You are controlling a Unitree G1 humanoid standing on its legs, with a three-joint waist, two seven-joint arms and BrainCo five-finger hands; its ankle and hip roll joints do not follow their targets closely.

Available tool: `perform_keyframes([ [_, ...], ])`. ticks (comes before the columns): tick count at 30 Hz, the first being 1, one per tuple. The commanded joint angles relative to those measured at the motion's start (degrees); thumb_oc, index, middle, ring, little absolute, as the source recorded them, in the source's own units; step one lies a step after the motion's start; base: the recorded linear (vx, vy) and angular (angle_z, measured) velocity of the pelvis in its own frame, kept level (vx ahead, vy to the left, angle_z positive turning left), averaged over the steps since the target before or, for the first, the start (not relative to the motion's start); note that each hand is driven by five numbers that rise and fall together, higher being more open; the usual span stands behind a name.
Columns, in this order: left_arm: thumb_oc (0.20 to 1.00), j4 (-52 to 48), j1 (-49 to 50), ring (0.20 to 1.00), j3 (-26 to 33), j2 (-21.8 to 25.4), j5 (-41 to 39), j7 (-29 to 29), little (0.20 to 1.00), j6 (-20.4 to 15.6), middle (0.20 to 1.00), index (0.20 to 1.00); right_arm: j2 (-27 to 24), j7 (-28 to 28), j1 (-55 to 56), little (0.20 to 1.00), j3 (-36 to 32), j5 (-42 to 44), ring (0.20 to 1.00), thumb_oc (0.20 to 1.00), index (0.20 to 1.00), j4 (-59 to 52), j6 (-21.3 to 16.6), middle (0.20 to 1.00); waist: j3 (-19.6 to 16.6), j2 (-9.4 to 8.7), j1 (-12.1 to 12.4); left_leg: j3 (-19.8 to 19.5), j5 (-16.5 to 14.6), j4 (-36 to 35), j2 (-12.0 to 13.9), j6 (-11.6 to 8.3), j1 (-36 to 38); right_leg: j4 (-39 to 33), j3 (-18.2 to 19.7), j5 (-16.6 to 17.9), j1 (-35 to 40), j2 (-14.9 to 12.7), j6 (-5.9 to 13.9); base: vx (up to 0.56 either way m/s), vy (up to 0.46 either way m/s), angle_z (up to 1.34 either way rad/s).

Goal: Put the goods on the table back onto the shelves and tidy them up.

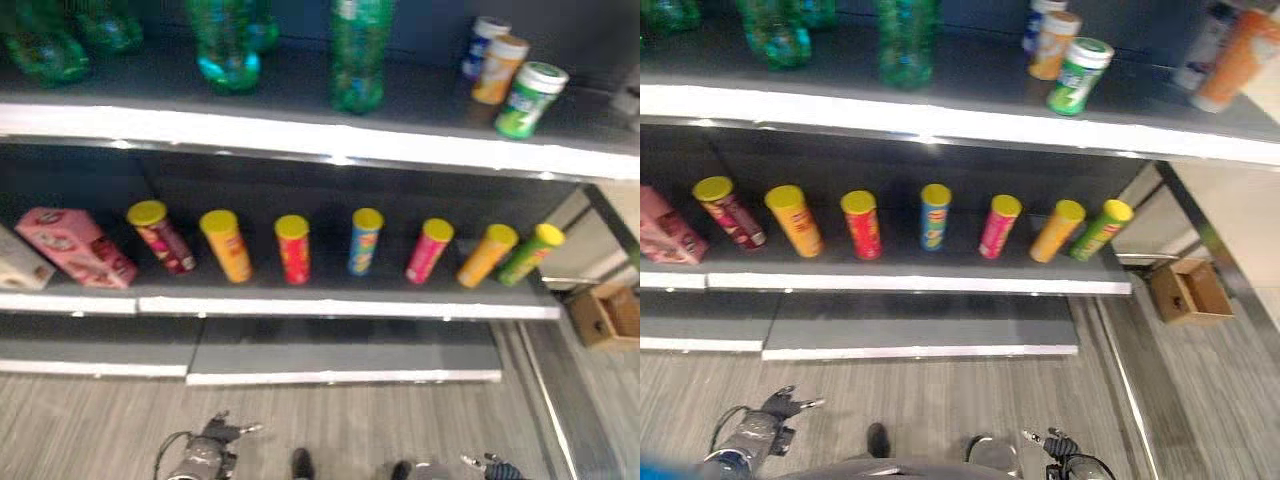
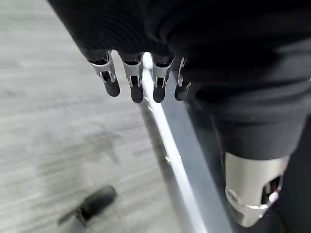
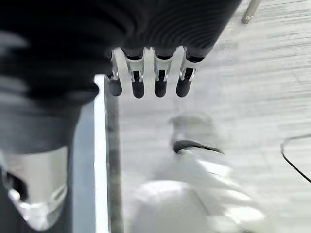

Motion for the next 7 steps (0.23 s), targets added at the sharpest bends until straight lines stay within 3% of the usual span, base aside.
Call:
perform_keyframes([
  [1,1.0,-2.87,1.46,1.0,-0.53,-0.81,-0.22,1.73,1.0,-0.7,1.0,1.0,-2.14,-3.63,-1.89,1.0,1.52,-0.16,1.0,1.0,1.0,-2.39,-0.33,1.0,0.61,-0.16,0.96,2.95,-9.33,0.28,-5.16,0.38,1.05,5.52,3.22,-2.1,3.14,-1.67,0.98,-0.04,-0.147,-0.81],
  [7,1.0,-2.01,3.14,1.0,1.9,-2.02,-3.98,-0.11,1.0,-1.34,1.0,1.0,-1.45,-4.52,-2.61,1.0,2.53,-1.97,1.0,1.0,1.0,-0.23,0.14,1.0,-0.18,-1.26,2.54,5.96,-7.57,0.28,-3.45,-1.56,1.19,-8.77,0.43,-3.75,8.45,0.14,0.84,-0.06,-0.24,-0.34],
])
